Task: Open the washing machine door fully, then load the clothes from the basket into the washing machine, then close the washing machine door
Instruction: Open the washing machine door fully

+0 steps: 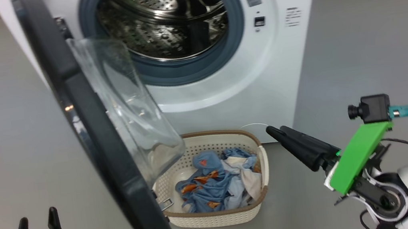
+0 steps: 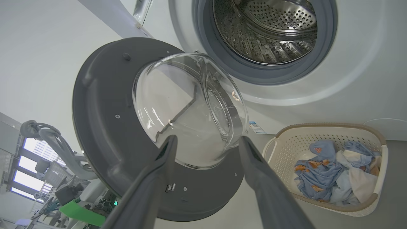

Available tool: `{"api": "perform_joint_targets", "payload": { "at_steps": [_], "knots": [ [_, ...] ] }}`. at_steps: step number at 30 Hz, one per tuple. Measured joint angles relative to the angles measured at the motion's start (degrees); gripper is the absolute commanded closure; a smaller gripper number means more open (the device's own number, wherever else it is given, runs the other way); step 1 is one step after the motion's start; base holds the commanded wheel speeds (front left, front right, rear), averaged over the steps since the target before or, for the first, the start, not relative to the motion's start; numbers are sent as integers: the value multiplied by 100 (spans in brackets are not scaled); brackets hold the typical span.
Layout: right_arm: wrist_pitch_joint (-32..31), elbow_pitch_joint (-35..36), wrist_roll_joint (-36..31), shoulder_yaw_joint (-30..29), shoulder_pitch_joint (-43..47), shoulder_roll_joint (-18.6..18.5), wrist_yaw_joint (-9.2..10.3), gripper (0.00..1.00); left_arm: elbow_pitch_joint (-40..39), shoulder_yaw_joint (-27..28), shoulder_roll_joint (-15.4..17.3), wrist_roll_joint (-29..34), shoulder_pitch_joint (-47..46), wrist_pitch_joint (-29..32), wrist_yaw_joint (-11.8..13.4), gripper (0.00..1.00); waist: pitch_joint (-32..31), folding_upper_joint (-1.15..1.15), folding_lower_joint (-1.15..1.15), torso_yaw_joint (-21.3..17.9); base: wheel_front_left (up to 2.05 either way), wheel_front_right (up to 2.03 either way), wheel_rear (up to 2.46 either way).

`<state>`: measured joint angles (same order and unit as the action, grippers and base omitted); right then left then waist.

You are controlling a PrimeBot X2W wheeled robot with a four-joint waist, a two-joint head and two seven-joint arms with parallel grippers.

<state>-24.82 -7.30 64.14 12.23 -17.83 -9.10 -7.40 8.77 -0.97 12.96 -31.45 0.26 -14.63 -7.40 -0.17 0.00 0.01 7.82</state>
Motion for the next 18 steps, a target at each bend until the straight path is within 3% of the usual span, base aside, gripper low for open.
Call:
{"api": "perform_joint_targets", "payload": {
  "at_steps": [12,18],
  "knots": [
    [1044,628,-1073,-181,831,35,0,0,-171,27,-2,107,141,0,0,0,-3,0,0,-505,0,0,0],
    [1975,672,-1967,-291,1207,-19,0,0,-213,51,-4,131,193,0,0,0,-6,0,0,-550,0,0,0]
  ]
}}
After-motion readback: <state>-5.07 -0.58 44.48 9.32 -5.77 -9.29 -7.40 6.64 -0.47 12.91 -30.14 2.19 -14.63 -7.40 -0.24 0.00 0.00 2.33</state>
